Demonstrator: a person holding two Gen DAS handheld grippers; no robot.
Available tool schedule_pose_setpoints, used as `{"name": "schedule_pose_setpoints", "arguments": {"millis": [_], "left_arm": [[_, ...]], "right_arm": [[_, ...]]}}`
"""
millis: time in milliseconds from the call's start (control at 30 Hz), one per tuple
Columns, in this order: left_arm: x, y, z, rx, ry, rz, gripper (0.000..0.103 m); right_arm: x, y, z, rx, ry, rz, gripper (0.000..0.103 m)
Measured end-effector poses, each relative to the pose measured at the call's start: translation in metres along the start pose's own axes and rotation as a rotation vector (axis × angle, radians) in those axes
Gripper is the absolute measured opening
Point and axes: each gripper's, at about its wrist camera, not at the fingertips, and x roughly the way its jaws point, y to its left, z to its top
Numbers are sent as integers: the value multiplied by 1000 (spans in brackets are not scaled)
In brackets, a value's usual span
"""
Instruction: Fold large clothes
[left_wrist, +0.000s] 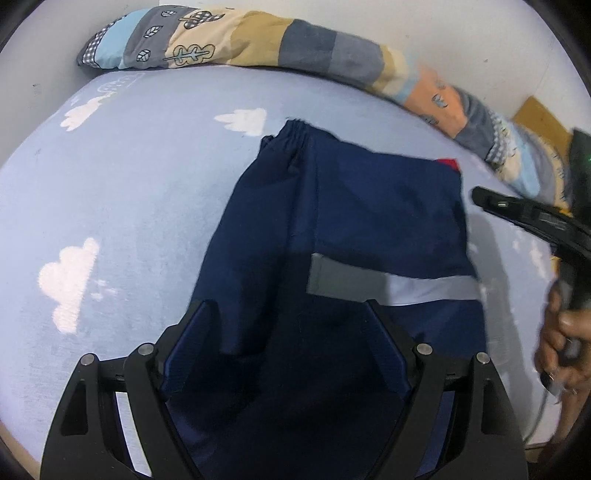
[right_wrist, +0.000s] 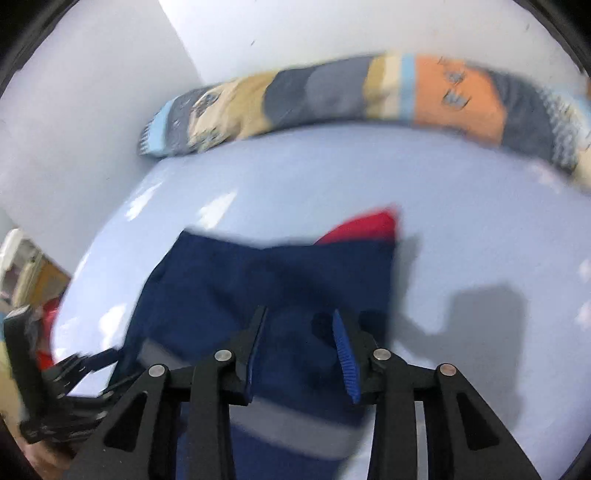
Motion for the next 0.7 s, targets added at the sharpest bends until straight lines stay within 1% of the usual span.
{"name": "schedule_pose_setpoints", "arguments": {"millis": [33, 67, 100, 133, 200, 233, 267, 300, 333, 367, 433, 467, 533, 600, 633, 667, 700], "left_arm": [[-1, -1, 0, 3, -3, -17, 84], [-2, -3, 0, 11, -6, -29, 84], [-4, -6, 0, 23, -12, -45, 84], [-7, -11, -1, 43, -19, -73, 84], [-11, -25, -3, 85, -31, -115, 84], [-13, -34, -4, 117, -34, -143, 84], [-14, -45, -6, 156, -34, -169, 84], [-15, -54, -8, 188, -35, -181, 84], [-15, -63, -10, 222, -34, -189, 84], [-15, -72, -12, 256, -32, -195, 84], [-15, -82, -16, 306, -30, -186, 84], [-15, -84, -16, 318, -32, -178, 84], [-14, -83, -13, 307, -32, -167, 84], [-13, -76, -10, 273, -27, -163, 84], [-12, -73, -8, 255, -27, -157, 84], [-11, -70, -6, 241, -28, -144, 84], [-11, -67, -7, 235, -29, -135, 84]], "right_arm": [[6, -8, 3, 13, 5, 5, 31], [13, -13, 2, 21, 22, 11, 16], [23, -15, 1, 14, 39, -6, 10], [38, -16, -2, -9, 58, -45, 8], [62, -21, -7, -23, 111, -75, 8], [74, -26, -9, 5, 134, -62, 6], [76, -28, -6, 3, 137, -58, 4], [75, -28, -3, -7, 149, -60, 4], [70, -25, 0, -21, 161, -72, 4], [62, -24, 3, -26, 160, -73, 8], [37, -22, -1, -34, 136, -49, 9], [21, -20, -7, -55, 120, -42, 12], [-3, -20, -27, -77, 115, -54, 11], [-15, -21, -53, -71, 129, -25, 8], [-13, -19, -65, -75, 149, -14, 8], [0, -15, -71, -74, 170, -2, 7], [8, -13, -79, -81, 185, -14, 7]]}}
